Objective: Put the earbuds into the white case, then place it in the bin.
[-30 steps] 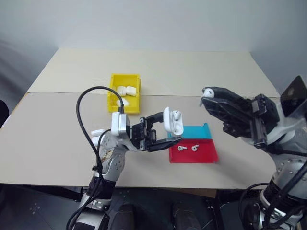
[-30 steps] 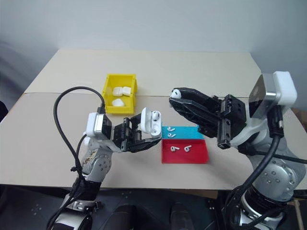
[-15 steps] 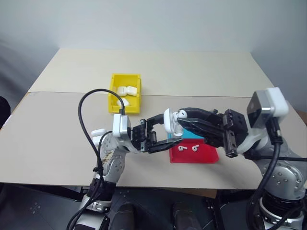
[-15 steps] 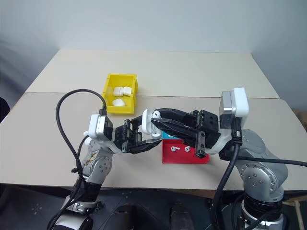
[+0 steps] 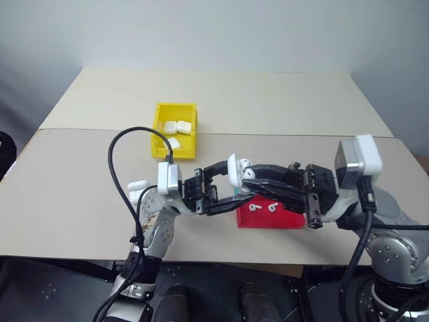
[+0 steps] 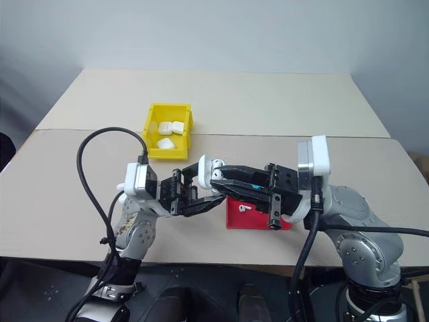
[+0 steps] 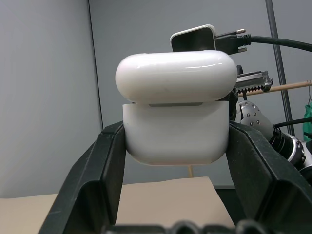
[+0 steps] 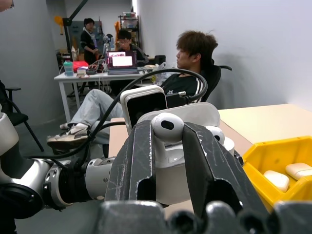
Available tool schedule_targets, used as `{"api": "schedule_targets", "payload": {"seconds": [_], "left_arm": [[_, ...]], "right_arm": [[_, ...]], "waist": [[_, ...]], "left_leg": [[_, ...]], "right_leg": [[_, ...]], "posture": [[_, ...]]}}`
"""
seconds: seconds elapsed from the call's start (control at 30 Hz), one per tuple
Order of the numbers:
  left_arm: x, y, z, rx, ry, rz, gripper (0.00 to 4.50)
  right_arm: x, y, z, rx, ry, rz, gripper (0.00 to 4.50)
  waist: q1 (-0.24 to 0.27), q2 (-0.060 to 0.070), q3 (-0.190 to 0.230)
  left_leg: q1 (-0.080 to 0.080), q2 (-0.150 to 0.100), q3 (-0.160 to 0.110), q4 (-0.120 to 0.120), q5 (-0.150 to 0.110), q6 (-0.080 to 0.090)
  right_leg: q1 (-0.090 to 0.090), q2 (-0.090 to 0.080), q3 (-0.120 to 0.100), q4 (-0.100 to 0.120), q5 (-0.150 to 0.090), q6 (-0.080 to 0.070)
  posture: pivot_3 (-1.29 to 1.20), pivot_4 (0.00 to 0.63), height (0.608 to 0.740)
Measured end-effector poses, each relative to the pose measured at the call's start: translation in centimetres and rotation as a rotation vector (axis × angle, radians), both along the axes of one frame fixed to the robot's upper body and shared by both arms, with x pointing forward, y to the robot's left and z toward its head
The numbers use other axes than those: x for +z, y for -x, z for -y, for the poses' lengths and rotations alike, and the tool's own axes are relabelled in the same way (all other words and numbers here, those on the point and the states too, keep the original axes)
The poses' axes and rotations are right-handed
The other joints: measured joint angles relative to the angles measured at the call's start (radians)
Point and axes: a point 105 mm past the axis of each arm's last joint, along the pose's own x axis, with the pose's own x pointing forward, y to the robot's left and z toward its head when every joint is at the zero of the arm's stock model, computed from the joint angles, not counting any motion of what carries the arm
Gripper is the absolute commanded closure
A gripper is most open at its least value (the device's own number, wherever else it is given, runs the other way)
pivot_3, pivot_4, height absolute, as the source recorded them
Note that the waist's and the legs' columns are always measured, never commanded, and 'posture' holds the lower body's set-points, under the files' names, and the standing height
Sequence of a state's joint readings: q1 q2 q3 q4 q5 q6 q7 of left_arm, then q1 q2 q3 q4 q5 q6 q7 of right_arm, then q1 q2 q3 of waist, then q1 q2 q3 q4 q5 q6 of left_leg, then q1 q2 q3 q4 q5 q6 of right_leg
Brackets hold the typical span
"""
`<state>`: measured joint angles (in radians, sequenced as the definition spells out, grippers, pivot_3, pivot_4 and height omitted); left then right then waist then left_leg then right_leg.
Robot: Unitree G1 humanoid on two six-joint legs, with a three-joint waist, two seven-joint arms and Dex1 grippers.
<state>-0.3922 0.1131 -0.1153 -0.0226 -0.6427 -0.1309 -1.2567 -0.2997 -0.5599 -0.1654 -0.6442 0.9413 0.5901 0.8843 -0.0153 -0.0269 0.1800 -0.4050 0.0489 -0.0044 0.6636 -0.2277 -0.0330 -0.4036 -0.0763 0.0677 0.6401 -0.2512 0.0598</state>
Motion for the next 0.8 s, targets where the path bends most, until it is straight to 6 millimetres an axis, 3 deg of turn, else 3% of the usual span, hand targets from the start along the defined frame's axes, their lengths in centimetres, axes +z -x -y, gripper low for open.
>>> {"api": "schedule_targets", "payload": {"seconds": [0.2,0.4,0.8], "left_arm": [[-0.07,-0.04,0.11,0.007,-0.006,0.004,1.73],[-0.07,-0.2,-0.09,0.017,-0.002,0.001,1.73],[-0.25,-0.26,-0.12,0.014,-0.005,-0.003,1.73]], "right_arm": [[-0.11,-0.04,0.12,-0.013,0.009,0.014,3.84],[-0.26,0.01,-0.04,-0.013,0.017,0.032,1.97],[-0.59,0.3,0.19,-0.001,0.034,0.038,1.97]], "waist": [[0.0,0.0,0.0],[0.0,0.0,0.0],[0.0,0.0,0.0]], "left_leg": [[0.0,0.0,0.0,0.0,0.0,0.0],[0.0,0.0,0.0,0.0,0.0,0.0],[0.0,0.0,0.0,0.0,0.0,0.0]], "right_leg": [[0.0,0.0,0.0,0.0,0.0,0.0],[0.0,0.0,0.0,0.0,0.0,0.0],[0.0,0.0,0.0,0.0,0.0,0.0]], "posture": [[0.0,0.15,0.74],[0.0,0.15,0.74],[0.0,0.15,0.74]]}}
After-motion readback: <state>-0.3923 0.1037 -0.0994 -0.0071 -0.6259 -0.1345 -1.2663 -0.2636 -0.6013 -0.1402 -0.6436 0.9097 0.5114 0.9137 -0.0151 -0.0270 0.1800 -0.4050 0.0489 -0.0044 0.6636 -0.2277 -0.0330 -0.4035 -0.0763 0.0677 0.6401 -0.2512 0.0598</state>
